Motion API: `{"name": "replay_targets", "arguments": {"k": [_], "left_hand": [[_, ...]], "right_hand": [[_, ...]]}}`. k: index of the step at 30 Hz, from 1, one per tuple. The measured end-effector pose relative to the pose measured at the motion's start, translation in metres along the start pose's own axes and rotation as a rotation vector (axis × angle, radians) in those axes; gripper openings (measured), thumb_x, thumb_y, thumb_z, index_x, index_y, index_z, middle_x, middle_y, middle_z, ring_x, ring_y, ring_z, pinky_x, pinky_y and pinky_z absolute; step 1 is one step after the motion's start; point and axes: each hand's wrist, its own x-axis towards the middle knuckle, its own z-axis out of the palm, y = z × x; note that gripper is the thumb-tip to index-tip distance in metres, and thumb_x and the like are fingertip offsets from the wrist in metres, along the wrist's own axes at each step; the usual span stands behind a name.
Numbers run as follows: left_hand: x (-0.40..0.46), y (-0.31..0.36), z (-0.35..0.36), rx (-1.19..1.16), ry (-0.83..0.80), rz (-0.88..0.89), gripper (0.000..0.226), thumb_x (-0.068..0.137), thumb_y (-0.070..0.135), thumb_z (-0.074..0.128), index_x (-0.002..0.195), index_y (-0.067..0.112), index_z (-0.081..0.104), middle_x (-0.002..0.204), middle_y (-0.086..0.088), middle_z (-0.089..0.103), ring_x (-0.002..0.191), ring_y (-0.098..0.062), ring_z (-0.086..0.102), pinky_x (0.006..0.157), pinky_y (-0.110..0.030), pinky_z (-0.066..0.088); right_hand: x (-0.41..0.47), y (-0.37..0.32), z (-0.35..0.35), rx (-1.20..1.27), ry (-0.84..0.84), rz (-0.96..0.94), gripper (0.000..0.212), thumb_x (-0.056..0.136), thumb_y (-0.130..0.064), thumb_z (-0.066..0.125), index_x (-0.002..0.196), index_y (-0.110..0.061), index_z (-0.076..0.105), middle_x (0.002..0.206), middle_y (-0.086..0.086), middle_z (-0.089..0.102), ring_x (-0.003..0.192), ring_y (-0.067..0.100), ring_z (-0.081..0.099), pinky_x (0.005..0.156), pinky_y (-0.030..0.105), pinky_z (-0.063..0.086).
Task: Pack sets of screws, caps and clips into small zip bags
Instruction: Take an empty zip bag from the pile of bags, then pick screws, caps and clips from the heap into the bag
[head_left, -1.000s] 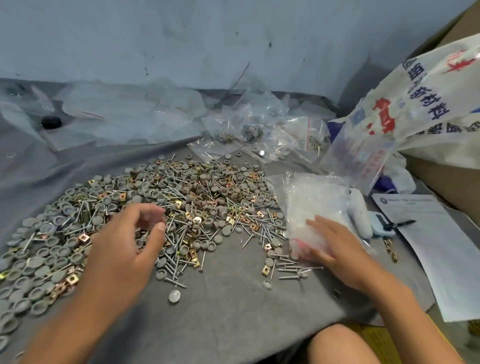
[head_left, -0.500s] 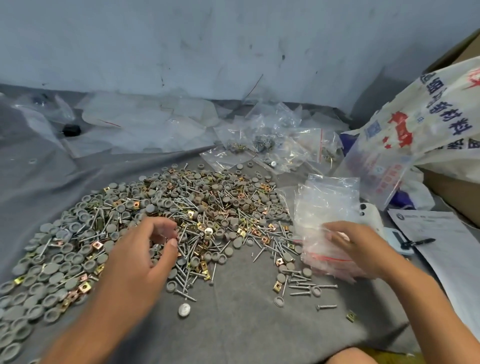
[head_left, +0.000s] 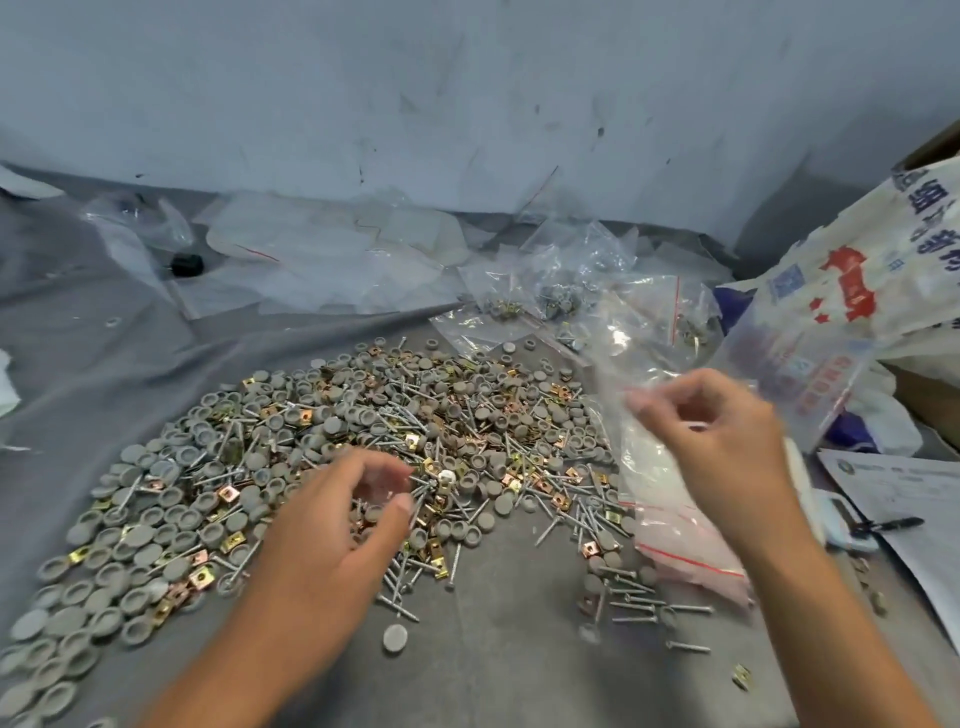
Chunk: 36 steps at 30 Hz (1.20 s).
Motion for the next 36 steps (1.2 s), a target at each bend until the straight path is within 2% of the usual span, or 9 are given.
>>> {"name": "replay_targets", "arguments": {"k": [5, 8, 12, 15, 21, 24, 26, 31, 36], "left_hand": [[-0.001, 0.01, -0.001, -0.416, 0.106, -0.114, 0.039, 0.079, 0.072, 0.064, 0.093, 0.035, 0.063, 0.087, 0.008, 0.072, 0.081, -0.009, 0.069, 0.073, -0.028, 0.055], [0.005, -0.001, -0.017, -0.287, 0.278, -0.148, 0.046, 0.081, 0.07, 0.056, 0.083, 0.024, 0.063, 0.075, 0.007, 0.069, 0.068, -0.009, 0.064, 0.066, -0.032, 0.051], [0.007, -0.016, -0.037, -0.177, 0.236, -0.112, 0.035, 0.087, 0.062, 0.049, 0.081, 0.031, 0.064, 0.073, 0.011, 0.069, 0.068, -0.008, 0.064, 0.064, -0.026, 0.048], [0.005, -0.022, -0.038, -0.124, 0.221, -0.104, 0.037, 0.095, 0.062, 0.044, 0.084, 0.034, 0.065, 0.073, 0.006, 0.068, 0.068, -0.013, 0.063, 0.065, -0.033, 0.047], [0.003, -0.013, -0.035, -0.094, 0.266, -0.118, 0.026, 0.096, 0.034, 0.049, 0.076, 0.029, 0.065, 0.069, 0.005, 0.066, 0.057, -0.016, 0.058, 0.053, -0.028, 0.045], [0.005, -0.009, -0.036, -0.063, 0.354, -0.127, 0.019, 0.093, 0.021, 0.054, 0.08, 0.03, 0.063, 0.071, 0.016, 0.068, 0.048, -0.008, 0.056, 0.041, -0.018, 0.039], [0.005, -0.01, -0.036, -0.047, 0.399, -0.135, 0.015, 0.095, 0.018, 0.061, 0.088, 0.03, 0.057, 0.076, 0.019, 0.069, 0.051, 0.001, 0.059, 0.045, -0.012, 0.041], [0.008, -0.017, -0.055, -0.049, 0.632, -0.13, 0.027, 0.095, 0.025, 0.062, 0.094, 0.037, 0.038, 0.083, 0.012, 0.073, 0.069, 0.0, 0.068, 0.054, -0.015, 0.048], [0.009, -0.027, -0.078, 0.114, 0.704, -0.073, 0.027, 0.093, 0.012, 0.066, 0.087, 0.038, 0.062, 0.088, 0.02, 0.071, 0.078, 0.009, 0.066, 0.065, -0.016, 0.051]], "right_hand": [[-0.058, -0.068, 0.116, 0.107, -0.365, -0.166, 0.018, 0.089, -0.036, 0.076, 0.08, -0.029, 0.063, 0.075, -0.014, 0.066, 0.07, 0.003, 0.063, 0.057, 0.018, 0.046], [-0.068, -0.079, 0.144, 0.199, -0.41, -0.179, 0.008, 0.093, -0.025, 0.073, 0.086, -0.026, 0.068, 0.079, -0.015, 0.069, 0.075, 0.002, 0.066, 0.062, 0.019, 0.049], [-0.068, -0.07, 0.15, 0.34, -0.514, -0.097, 0.012, 0.098, -0.03, 0.064, 0.095, -0.028, 0.076, 0.084, -0.017, 0.073, 0.076, 0.002, 0.067, 0.067, 0.017, 0.05], [-0.074, -0.063, 0.151, 0.407, -0.476, 0.005, 0.016, 0.097, -0.033, 0.061, 0.094, -0.033, 0.076, 0.087, -0.013, 0.075, 0.081, 0.016, 0.072, 0.077, 0.048, 0.06], [-0.069, -0.053, 0.145, 0.426, -0.29, 0.045, 0.011, 0.093, -0.036, 0.06, 0.09, -0.037, 0.07, 0.081, -0.006, 0.074, 0.074, 0.022, 0.07, 0.068, 0.053, 0.058], [-0.064, -0.047, 0.141, 0.341, -0.272, -0.022, 0.011, 0.091, -0.035, 0.056, 0.085, -0.033, 0.065, 0.078, -0.014, 0.067, 0.066, 0.007, 0.061, 0.054, 0.021, 0.047], [-0.057, -0.043, 0.14, 0.257, -0.336, -0.067, 0.016, 0.095, -0.033, 0.058, 0.079, -0.031, 0.064, 0.073, -0.017, 0.064, 0.061, 0.001, 0.056, 0.054, 0.013, 0.041], [-0.009, -0.022, 0.144, -0.103, -0.369, -0.129, 0.013, 0.098, -0.03, 0.063, 0.11, -0.033, 0.066, 0.103, -0.02, 0.063, 0.09, -0.004, 0.057, 0.079, 0.014, 0.045], [0.025, -0.024, 0.167, -0.359, -0.642, -0.194, 0.03, 0.096, -0.033, 0.064, 0.126, -0.037, 0.062, 0.124, -0.014, 0.058, 0.107, 0.005, 0.054, 0.095, 0.023, 0.045]]}}
